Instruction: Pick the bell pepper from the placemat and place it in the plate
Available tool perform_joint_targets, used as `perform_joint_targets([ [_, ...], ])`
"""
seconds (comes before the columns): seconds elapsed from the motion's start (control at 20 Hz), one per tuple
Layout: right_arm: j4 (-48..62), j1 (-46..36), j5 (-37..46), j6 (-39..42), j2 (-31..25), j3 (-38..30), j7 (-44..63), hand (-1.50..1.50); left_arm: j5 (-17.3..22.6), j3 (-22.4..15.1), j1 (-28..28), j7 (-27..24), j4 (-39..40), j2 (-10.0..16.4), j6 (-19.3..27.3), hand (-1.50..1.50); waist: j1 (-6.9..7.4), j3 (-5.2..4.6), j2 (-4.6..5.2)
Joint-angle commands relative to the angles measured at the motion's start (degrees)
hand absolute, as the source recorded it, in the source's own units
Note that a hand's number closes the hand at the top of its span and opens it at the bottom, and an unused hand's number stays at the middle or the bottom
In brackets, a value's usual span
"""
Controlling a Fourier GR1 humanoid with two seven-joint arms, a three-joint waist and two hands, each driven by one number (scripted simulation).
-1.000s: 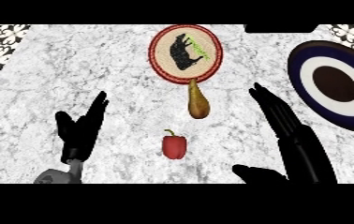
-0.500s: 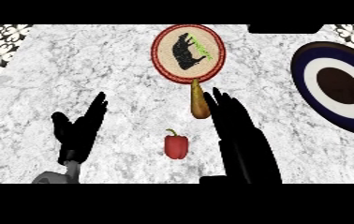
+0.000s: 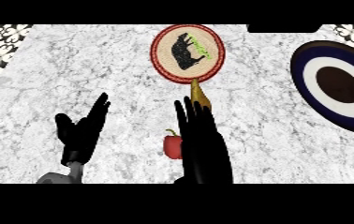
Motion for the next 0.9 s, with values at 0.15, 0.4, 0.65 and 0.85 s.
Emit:
perform_joint_targets([
  [0.15, 5.03, 0.06, 0.2, -3.91, 3.56, 4.38, 5.11, -1.5, -2.46, -2.0, 2.54, 0.17, 1.94, -3.44, 0.46, 0.0, -0.04, -0.33, 0.31],
  [0.4, 9.52, -1.61, 1.15, -4.47, 3.62, 3.64, 4.61, -1.5, -1.71, 0.65, 3.3, 0.96, 0.92, -1.64, -1.12, 0.0, 0.05, -0.32, 0.31],
  [0.65, 10.03, -1.75, 3.66, -1.11, 3.63, 4.11, 8.12, -1.5, -2.84, -0.85, 3.89, 2.46, -0.54, -2.7, -0.91, 0.0, -0.01, -0.32, 0.21],
  [0.85, 13.92, -3.08, 2.68, -1.09, 3.27, -2.08, 1.99, -1.5, -1.0, 3.33, 0.93, -0.3, 5.96, -1.64, -4.48, 0.0, -0.4, -0.35, 0.43],
])
